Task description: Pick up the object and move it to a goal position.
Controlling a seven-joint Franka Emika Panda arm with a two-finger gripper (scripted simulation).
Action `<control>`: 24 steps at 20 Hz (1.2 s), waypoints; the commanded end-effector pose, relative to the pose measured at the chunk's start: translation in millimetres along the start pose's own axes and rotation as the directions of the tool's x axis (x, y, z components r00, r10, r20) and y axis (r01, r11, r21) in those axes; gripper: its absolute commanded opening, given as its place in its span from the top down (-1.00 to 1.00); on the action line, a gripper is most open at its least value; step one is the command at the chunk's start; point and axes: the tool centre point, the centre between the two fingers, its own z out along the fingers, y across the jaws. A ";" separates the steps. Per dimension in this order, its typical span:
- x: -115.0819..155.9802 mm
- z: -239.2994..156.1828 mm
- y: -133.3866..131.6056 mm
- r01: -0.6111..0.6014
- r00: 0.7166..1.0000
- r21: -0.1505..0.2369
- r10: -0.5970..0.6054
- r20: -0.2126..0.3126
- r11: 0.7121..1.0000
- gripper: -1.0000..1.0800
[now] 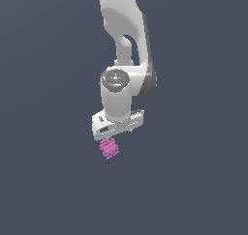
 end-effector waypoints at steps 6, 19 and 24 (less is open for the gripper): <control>1.4 21.4 35.0 0.111 0.994 0.000 -0.111 0.003 0.994 -0.92; 0.2 33.6 53.5 0.165 0.986 0.000 -0.165 0.006 0.986 -0.92; -0.1 47.5 53.4 0.166 0.986 0.000 -0.166 0.006 0.986 -0.92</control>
